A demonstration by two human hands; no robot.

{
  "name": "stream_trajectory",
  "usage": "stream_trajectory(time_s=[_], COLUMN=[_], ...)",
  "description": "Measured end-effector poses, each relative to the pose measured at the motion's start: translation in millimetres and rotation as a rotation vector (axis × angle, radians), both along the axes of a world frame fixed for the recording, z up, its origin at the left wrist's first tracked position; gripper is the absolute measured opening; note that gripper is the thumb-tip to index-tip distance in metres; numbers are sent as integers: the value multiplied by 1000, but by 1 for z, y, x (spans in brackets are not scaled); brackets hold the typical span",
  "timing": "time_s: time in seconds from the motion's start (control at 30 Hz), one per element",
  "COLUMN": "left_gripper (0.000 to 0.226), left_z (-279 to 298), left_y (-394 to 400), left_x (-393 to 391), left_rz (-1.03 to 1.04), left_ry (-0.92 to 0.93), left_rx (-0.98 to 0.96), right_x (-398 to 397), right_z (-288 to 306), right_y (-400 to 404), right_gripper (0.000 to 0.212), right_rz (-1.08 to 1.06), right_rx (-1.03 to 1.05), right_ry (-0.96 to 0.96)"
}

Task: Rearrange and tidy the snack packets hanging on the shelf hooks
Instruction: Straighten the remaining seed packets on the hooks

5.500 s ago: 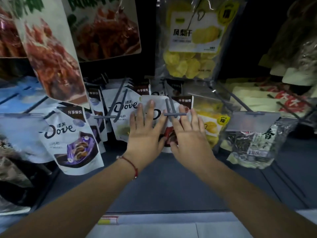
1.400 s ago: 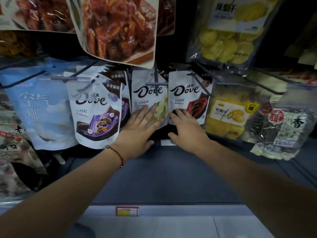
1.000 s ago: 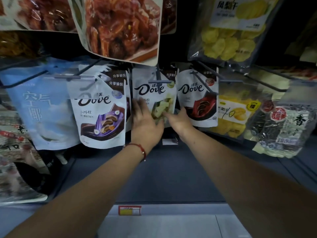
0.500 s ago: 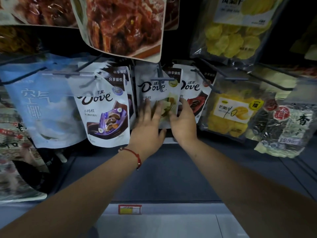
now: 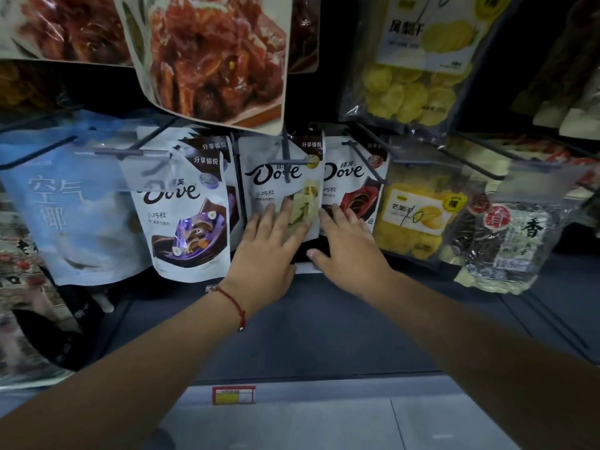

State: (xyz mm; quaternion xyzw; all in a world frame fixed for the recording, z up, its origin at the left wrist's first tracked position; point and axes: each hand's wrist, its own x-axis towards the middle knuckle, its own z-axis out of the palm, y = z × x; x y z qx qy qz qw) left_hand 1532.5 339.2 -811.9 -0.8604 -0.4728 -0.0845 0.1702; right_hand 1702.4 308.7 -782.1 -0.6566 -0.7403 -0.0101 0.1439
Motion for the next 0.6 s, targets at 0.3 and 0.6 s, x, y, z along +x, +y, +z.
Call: stream_trajectory(time_s=[0.3,0.6], left_gripper=[82,69], left_z=[52,216], left_y=[-123,-135], left_x=[-43,-102], left_rz=[-123,-63], left_ry=[-10,-186], left_rx=[-142,222], right_x=[5,-46], right_z=[70,213], right_y=[-112,-153], right_gripper=[79,70], right_rz=[133,285], right_rx=[-258,186], right_ry=[-46,42])
